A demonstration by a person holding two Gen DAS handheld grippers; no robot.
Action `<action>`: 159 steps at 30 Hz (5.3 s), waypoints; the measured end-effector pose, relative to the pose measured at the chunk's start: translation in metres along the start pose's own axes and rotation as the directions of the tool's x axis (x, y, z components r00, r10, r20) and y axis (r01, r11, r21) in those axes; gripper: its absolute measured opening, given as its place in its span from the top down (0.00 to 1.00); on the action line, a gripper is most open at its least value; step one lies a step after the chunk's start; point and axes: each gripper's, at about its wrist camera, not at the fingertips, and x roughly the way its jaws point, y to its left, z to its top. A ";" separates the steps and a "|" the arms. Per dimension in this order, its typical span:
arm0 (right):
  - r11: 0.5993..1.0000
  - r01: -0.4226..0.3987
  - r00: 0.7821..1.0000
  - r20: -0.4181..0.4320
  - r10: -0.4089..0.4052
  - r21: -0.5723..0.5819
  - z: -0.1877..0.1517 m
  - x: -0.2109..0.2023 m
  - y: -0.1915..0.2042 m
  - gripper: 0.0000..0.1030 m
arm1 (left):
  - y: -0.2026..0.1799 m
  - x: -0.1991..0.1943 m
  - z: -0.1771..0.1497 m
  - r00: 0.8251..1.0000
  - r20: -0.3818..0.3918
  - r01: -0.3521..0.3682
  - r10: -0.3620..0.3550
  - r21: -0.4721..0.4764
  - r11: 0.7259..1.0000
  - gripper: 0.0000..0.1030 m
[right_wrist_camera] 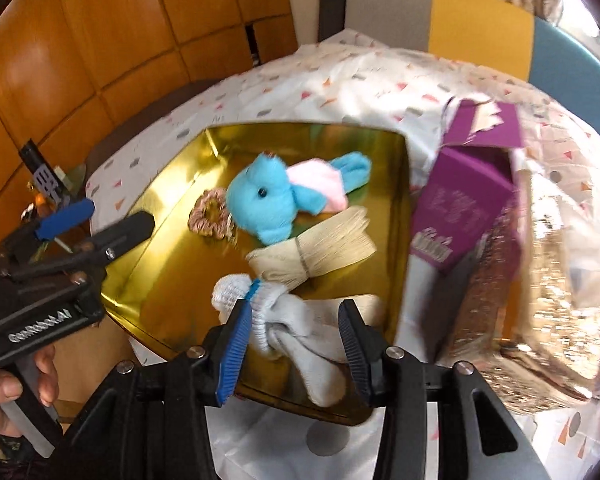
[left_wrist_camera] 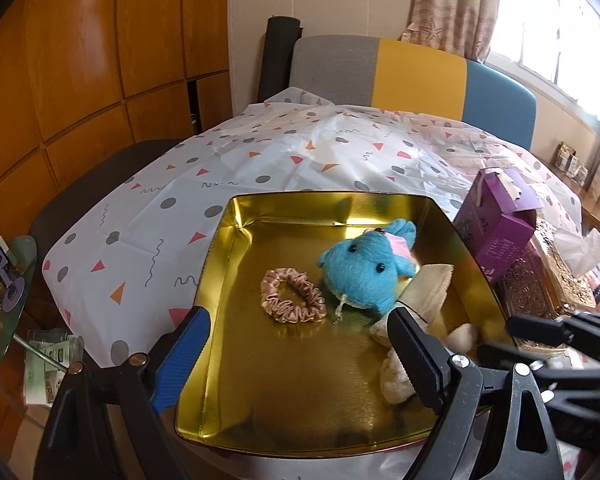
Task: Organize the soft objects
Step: 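Carry the white striped socks over the gold tray and open the right gripper, then grasp the pink GRAREY towel roll with the left gripper while the right gripper approaches the red sock, then lift the pink towel roll with the left gripper while the right gripper grasps the red sock, then carry the pink towel roll into the gold tray and release it with the left gripper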
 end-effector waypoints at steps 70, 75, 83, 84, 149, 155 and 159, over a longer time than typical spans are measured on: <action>0.180 0.201 0.834 -0.072 -0.547 0.963 -0.227 -0.202 -0.375 0.56 | -0.483 0.061 0.005 0.739 -0.512 0.595 -0.439 0.188 0.781 0.25; 0.154 0.176 0.832 -0.063 -0.552 0.972 -0.233 -0.204 -0.374 0.56 | -0.506 0.082 0.008 0.752 -0.509 0.570 -0.419 0.183 0.801 0.24; 0.146 0.168 0.843 -0.065 -0.534 0.975 -0.236 -0.200 -0.378 0.56 | -0.505 0.073 0.006 0.734 -0.490 0.639 -0.471 0.264 0.722 0.62; 0.146 0.170 0.843 -0.067 -0.533 0.975 -0.236 -0.200 -0.378 0.56 | -0.497 0.066 0.005 0.726 -0.488 0.653 -0.484 0.269 0.708 0.64; 0.621 0.537 0.840 -0.290 -0.459 0.571 -0.175 -0.105 -0.386 0.75 | -0.391 0.006 0.097 0.828 -0.251 0.560 -0.500 0.400 0.726 0.66; 0.631 0.557 0.827 -0.294 -0.478 0.540 -0.173 -0.103 -0.383 0.75 | -0.314 0.027 0.159 0.895 -0.128 0.446 -0.427 0.302 0.843 0.66; 0.639 0.571 0.819 -0.299 -0.490 0.515 -0.172 -0.102 -0.381 0.75 | -0.238 0.033 0.179 0.922 -0.067 0.385 -0.380 0.221 0.896 0.66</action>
